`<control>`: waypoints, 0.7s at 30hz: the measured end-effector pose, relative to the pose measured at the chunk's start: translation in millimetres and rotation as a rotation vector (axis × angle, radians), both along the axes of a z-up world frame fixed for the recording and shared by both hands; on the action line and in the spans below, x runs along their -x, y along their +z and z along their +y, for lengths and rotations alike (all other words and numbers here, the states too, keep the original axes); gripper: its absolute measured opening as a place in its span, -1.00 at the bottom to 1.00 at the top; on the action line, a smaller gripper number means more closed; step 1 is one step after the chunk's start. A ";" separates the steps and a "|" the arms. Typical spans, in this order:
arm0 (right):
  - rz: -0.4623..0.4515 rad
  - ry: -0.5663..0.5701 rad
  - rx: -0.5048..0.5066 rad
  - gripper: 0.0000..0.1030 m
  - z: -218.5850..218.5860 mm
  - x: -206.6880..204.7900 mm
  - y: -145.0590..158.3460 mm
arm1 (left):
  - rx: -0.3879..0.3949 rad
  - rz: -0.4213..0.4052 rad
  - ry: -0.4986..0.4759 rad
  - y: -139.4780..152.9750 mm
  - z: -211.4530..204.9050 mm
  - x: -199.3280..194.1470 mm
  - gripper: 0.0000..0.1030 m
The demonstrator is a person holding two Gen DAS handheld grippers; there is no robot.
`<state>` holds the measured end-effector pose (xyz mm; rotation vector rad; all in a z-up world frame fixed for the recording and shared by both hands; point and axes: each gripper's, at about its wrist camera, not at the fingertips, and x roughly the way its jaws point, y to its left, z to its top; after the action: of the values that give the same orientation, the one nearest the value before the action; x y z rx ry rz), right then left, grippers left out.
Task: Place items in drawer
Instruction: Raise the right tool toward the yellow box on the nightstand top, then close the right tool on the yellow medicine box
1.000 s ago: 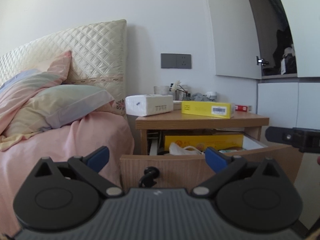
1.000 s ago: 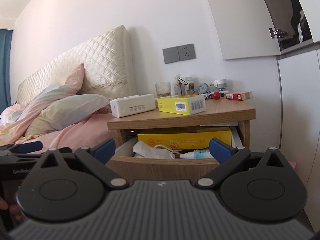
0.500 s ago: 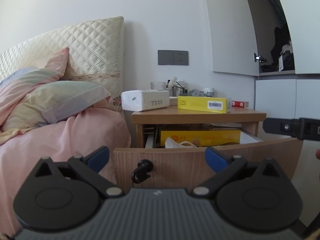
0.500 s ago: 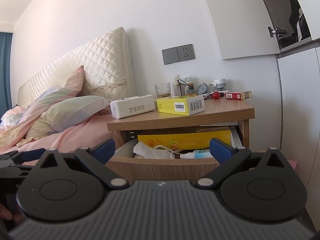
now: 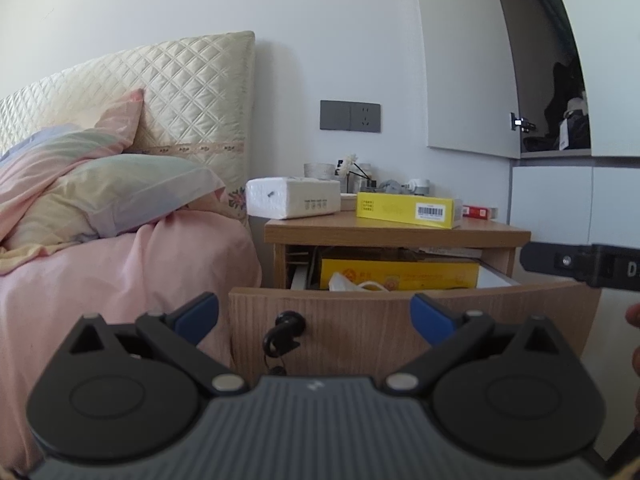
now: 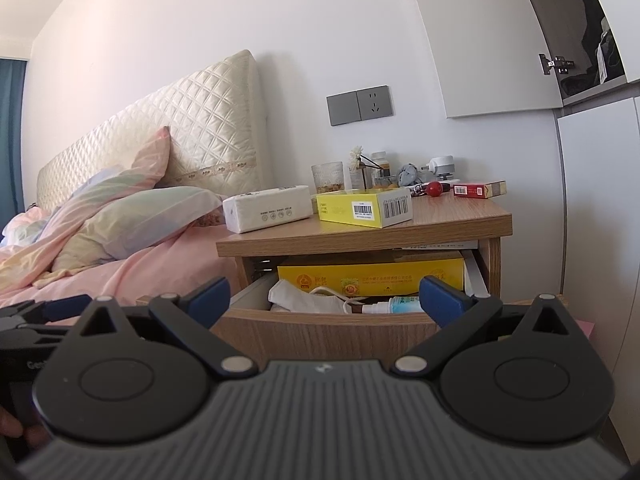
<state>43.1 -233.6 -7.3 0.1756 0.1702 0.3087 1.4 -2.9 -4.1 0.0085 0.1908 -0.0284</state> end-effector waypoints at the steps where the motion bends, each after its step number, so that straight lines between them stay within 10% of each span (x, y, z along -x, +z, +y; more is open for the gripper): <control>1: 0.000 -0.001 0.001 1.00 -0.2 -0.1 0.1 | 0.001 -0.002 -0.001 -0.1 0.1 0.8 1.00; 21: 0.054 0.170 0.104 1.00 5.8 -95.7 76.2 | 0.038 0.013 -0.077 0.4 2.6 5.2 1.00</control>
<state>138.8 -227.9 68.9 0.0666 0.2544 0.4635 -3.9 -0.3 -3.7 -0.0218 0.2028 -0.1088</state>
